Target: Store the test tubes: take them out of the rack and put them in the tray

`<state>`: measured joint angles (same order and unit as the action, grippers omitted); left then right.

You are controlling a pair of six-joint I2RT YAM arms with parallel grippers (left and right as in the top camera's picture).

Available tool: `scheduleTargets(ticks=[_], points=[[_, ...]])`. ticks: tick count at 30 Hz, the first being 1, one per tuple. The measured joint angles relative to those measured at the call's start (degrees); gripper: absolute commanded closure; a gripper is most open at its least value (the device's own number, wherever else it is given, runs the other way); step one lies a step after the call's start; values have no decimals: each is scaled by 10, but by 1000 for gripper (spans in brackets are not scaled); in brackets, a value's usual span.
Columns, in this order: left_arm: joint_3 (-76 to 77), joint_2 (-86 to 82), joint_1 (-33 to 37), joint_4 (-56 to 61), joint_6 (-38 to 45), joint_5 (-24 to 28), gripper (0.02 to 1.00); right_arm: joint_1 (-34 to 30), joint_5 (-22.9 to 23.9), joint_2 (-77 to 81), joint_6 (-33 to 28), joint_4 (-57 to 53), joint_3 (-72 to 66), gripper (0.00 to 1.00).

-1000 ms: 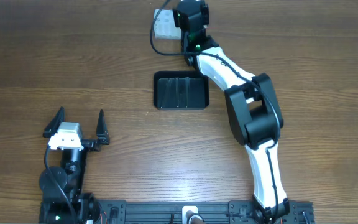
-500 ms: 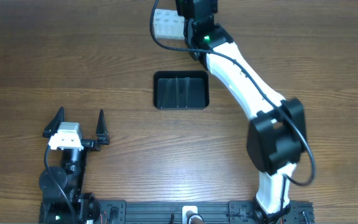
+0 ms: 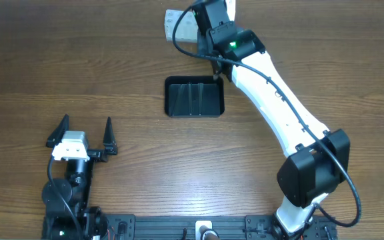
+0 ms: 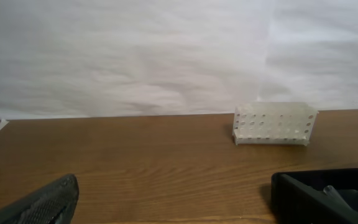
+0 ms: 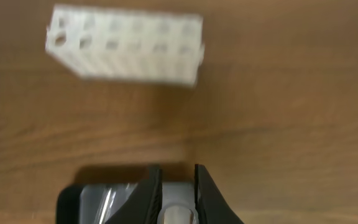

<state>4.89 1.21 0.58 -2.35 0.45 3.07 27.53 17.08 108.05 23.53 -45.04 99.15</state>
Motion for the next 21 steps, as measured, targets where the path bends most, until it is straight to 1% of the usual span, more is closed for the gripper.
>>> scheduleTargets(ticks=[3, 8, 14, 18, 21], points=[[0, 0, 0, 0, 0, 0, 18, 0, -28, 0, 20, -3, -33, 904], [0, 0, 0, 0, 0, 0, 18, 0, -48, 0, 40, 29, -103, 901], [0, 0, 0, 0, 0, 0, 18, 0, -55, 0, 52, 100, -183, 928], [0, 0, 0, 0, 0, 0, 18, 0, -57, 0, 59, 143, -215, 904], [0, 0, 0, 0, 0, 0, 18, 0, -57, 0, 61, 155, -228, 884]])
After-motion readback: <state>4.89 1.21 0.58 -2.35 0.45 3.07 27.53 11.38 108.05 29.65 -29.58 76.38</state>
